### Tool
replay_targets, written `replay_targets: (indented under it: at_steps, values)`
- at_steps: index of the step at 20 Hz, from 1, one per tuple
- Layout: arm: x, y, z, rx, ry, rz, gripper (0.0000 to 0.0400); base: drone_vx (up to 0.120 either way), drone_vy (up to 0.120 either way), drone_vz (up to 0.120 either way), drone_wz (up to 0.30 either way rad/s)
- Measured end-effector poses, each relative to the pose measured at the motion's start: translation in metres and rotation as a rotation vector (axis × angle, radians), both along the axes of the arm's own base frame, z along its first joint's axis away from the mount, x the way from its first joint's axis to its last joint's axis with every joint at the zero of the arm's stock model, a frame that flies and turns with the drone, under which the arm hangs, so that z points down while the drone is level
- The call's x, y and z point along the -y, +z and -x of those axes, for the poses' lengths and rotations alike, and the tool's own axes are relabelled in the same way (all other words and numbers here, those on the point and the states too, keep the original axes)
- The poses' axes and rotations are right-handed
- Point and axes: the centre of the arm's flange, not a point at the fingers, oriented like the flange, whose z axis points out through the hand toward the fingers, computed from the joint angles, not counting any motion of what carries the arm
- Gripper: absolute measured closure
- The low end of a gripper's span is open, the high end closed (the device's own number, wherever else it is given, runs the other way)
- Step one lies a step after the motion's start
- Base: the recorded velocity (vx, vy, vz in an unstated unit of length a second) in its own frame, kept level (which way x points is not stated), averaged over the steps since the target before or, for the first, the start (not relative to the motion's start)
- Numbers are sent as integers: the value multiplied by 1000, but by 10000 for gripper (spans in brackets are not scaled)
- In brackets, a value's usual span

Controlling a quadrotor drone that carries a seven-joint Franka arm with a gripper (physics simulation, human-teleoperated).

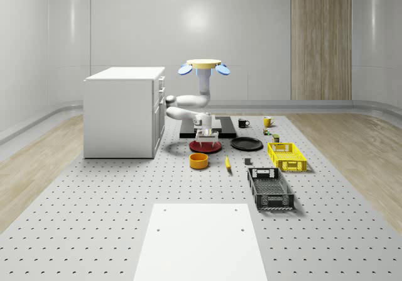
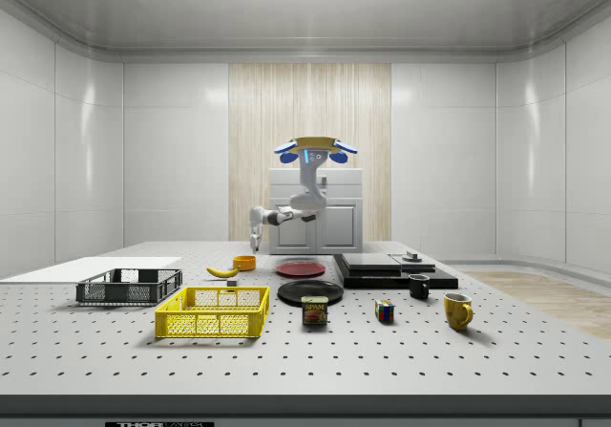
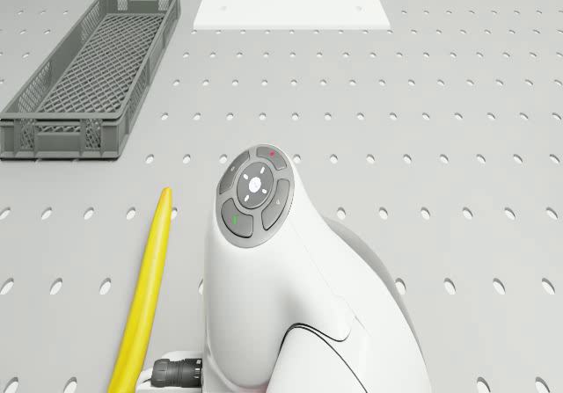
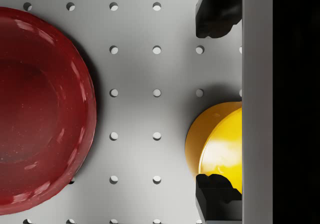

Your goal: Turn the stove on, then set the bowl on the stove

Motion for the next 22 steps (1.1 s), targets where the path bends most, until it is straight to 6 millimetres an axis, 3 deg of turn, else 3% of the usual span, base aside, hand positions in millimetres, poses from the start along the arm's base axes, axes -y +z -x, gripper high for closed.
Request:
replay_targets:
  at_steps: [7, 13, 22]
  values:
    - [0, 0, 0, 0, 0, 0, 0, 120, 0, 0, 0]
    - [0, 0, 0, 0, 0, 0, 0, 113, 0, -113, 0]
    - [0, 20, -2, 0, 0, 0, 0, 0, 0, -13, 0]
